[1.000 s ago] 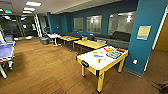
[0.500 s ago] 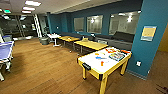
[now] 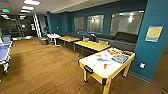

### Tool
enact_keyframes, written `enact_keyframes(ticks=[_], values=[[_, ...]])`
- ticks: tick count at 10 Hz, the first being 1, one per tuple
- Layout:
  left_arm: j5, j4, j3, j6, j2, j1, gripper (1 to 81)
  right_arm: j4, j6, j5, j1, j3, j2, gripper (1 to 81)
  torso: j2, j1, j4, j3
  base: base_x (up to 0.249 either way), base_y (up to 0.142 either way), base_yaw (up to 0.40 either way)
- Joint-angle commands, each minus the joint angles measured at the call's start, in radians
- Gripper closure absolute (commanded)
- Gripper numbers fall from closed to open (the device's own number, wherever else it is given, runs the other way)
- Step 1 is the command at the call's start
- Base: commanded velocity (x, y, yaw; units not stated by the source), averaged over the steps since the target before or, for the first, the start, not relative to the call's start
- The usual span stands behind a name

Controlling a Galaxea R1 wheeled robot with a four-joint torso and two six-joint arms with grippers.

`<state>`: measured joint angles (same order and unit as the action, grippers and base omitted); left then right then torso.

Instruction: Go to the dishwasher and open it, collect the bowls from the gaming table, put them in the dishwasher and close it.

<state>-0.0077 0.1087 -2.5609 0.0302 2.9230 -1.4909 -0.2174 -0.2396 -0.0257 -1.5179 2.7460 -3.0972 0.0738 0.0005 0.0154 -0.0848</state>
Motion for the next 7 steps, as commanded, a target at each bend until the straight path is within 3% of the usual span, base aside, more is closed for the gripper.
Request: enact_keyframes(ticks=[1, 5, 7], values=[[0.049, 0.009, 0.005, -0.001, -0.007, 0.053, 1.0, -0.004, 0.000, 0.047, 0.052, -0.005, -0.005, 1.0, 0.000, 0.000, 0.000, 0.000, 0.199, 0.075, 0.000], [0.049, 0.009, 0.005, -0.001, -0.007, 0.053, 1.0, -0.003, 0.000, 0.046, 0.052, -0.010, 0.004, 1.0, 0.000, 0.000, 0.000, 0.000, 0.199, 0.067, 0.000], [0.049, 0.009, 0.005, -0.001, -0.007, 0.053, 1.0, -0.003, 0.000, 0.046, 0.054, -0.010, 0.004, 1.0, 0.000, 0.000, 0.000, 0.000, 0.199, 0.000, 0.000]])
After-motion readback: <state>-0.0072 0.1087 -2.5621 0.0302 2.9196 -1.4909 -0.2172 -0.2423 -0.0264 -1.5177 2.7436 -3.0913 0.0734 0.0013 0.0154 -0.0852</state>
